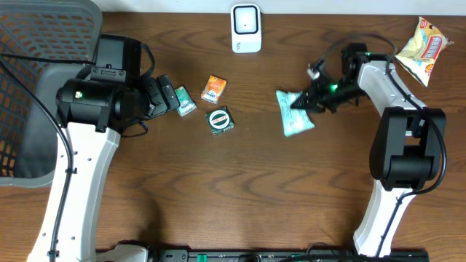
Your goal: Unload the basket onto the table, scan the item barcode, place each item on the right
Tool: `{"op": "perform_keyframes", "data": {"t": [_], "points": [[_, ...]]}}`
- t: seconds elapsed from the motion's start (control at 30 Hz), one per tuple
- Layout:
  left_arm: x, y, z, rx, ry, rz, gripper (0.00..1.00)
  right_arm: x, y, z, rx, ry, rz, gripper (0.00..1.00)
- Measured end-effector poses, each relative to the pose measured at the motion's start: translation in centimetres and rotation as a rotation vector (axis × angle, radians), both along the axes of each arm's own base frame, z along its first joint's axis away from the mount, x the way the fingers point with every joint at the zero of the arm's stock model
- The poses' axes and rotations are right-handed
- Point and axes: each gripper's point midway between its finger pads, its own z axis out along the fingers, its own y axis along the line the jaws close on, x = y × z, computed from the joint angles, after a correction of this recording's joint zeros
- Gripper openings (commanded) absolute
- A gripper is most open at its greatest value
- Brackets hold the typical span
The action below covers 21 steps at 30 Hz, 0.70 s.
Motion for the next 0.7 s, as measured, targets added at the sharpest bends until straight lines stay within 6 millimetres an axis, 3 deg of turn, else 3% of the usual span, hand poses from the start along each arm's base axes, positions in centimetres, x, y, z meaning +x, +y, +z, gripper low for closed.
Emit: {"op": "perform_keyframes", "data": {"t": [0.17,0.33,0.53,0.7], "points": [[0.0,0.0,0.0,0.000,0.000,0.000,0.98,1.8,3.3,4.6,0.202,-0.165,0.052,0.01],[0.0,0.0,0.0,0.000,0.000,0.000,0.98,2.0,5.9,7.2,0.304,-0.244,0.100,0.01],[0.0,0.0,0.0,0.000,0.000,0.000,0.98,1.5,6.7,9.0,0.175,-0.253,0.073,0.01],[0.0,0.0,0.0,0.000,0.000,0.000,0.98,0.0,7.2,13.9,0.073,-0.334,0.038,0.01]]}}
